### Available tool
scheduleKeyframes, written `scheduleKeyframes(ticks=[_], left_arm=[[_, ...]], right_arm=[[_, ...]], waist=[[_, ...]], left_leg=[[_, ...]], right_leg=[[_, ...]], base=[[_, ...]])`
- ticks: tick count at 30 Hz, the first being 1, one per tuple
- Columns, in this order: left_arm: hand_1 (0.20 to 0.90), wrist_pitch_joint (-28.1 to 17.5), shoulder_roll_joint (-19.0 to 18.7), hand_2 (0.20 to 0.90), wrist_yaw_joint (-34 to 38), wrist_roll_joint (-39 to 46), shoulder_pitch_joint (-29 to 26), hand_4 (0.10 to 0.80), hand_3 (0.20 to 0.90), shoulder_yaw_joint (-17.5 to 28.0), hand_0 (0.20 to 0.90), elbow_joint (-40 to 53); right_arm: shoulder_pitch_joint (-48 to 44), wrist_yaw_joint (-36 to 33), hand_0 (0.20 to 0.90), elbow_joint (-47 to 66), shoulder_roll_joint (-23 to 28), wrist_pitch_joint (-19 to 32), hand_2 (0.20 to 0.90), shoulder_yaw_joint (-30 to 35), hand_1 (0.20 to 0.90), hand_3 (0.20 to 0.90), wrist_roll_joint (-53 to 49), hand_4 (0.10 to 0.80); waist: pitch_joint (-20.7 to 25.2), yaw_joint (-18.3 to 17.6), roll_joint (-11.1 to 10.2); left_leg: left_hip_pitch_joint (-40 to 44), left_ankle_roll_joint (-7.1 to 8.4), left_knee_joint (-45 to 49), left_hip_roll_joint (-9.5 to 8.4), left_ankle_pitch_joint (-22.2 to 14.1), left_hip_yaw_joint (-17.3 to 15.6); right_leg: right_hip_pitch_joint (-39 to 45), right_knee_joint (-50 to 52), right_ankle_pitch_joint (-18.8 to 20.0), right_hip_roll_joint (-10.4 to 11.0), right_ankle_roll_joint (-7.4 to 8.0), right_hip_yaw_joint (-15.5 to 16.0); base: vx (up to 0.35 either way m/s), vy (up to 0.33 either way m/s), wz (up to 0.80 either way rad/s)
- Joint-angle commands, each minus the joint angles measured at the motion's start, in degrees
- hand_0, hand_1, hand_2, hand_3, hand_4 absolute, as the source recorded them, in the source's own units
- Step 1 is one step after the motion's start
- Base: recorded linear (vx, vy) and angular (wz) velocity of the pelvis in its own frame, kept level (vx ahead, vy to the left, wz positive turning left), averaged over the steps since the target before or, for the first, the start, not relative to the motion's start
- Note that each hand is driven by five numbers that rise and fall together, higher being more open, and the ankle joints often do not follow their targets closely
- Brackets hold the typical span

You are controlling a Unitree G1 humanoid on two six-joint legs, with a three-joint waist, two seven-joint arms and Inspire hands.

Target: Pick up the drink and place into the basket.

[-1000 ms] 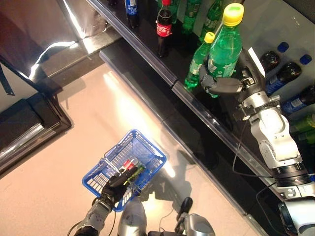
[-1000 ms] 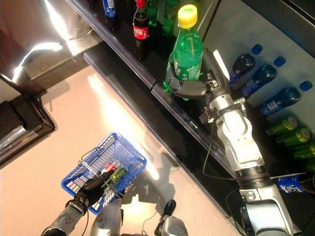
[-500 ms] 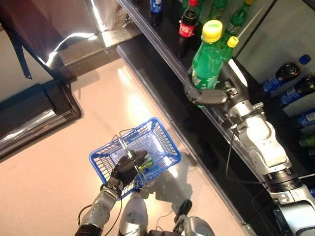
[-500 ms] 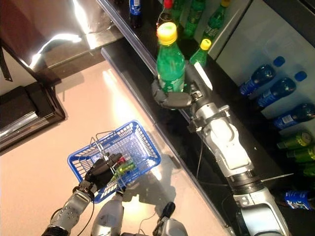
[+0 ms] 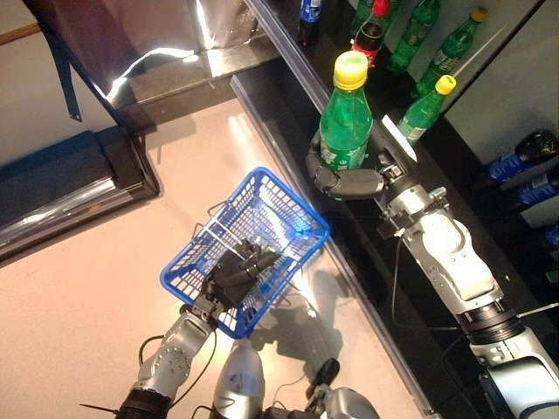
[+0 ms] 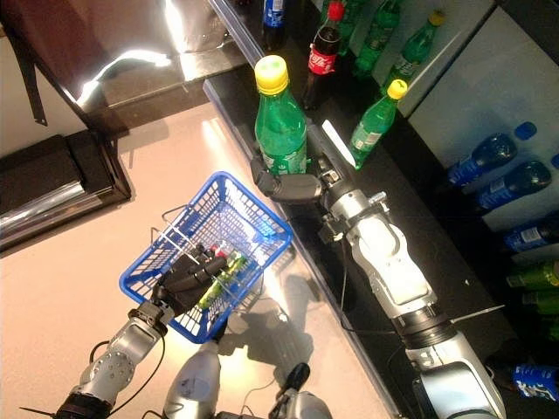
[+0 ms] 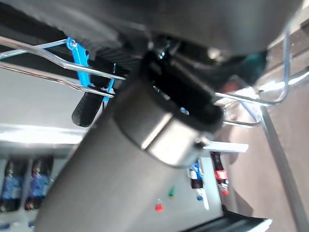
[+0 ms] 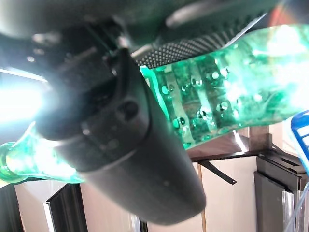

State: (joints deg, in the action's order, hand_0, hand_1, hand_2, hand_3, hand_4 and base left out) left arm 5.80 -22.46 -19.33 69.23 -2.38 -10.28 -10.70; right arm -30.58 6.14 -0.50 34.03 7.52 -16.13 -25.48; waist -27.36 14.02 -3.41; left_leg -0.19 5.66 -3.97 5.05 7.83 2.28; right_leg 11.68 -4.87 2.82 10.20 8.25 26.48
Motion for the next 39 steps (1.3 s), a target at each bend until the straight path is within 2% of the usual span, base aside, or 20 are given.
scheduleKeyframes(ticks=[1, 10, 28, 39], left_arm=[[0.300, -5.79, 2.16, 0.300, -9.81, 5.36, -5.90, 0.100, 0.200, -4.16, 0.300, 17.08], [0.300, -4.59, 1.91, 0.300, -9.57, 6.00, -6.87, 0.100, 0.200, -5.00, 0.300, 24.26], [0.300, -3.28, 1.22, 0.300, -10.53, 5.38, -8.91, 0.100, 0.200, -6.90, 0.300, 30.95], [0.300, -2.45, 1.01, 0.300, -13.58, 5.45, -9.34, 0.100, 0.200, -7.80, 0.300, 33.65]], right_arm=[[0.30, -1.77, 0.300, 4.02, -1.87, 8.30, 0.300, -4.32, 0.300, 0.200, -5.01, 0.100], [2.46, -0.22, 0.300, 4.12, -2.57, 8.19, 0.300, -6.20, 0.300, 0.200, -5.75, 0.100], [4.65, 0.97, 0.300, 3.66, -5.45, 6.20, 0.300, -11.31, 0.300, 0.200, -5.43, 0.100], [6.01, -0.04, 0.300, -2.63, -5.94, 4.59, 0.300, -14.52, 0.300, 0.200, -1.83, 0.100]], waist=[[22.47, -0.17, -0.87], [22.53, 0.36, -1.04], [22.60, 1.50, -0.74], [22.67, 2.48, -0.53]], left_leg=[[0.40, -0.33, -1.03, -0.56, -1.73, -2.60], [-0.11, -0.19, -1.03, -0.53, -1.41, -1.65], [-1.04, -0.11, -1.03, -0.78, -0.72, -0.01], [-1.44, -0.07, -1.03, -1.02, -0.32, 1.03]], right_leg=[[1.74, 0.46, -1.14, 0.26, 0.61, 1.07], [1.65, 0.43, -1.13, 0.24, 0.68, 1.66], [1.73, 0.89, -1.58, 0.32, 0.74, 2.81], [1.97, 0.92, -1.66, 0.33, 0.64, 3.65]], base=[[0.000, 0.000, 0.00], [-0.002, -0.003, 0.02], [0.000, -0.001, 0.02], [0.002, -0.001, 0.02]])
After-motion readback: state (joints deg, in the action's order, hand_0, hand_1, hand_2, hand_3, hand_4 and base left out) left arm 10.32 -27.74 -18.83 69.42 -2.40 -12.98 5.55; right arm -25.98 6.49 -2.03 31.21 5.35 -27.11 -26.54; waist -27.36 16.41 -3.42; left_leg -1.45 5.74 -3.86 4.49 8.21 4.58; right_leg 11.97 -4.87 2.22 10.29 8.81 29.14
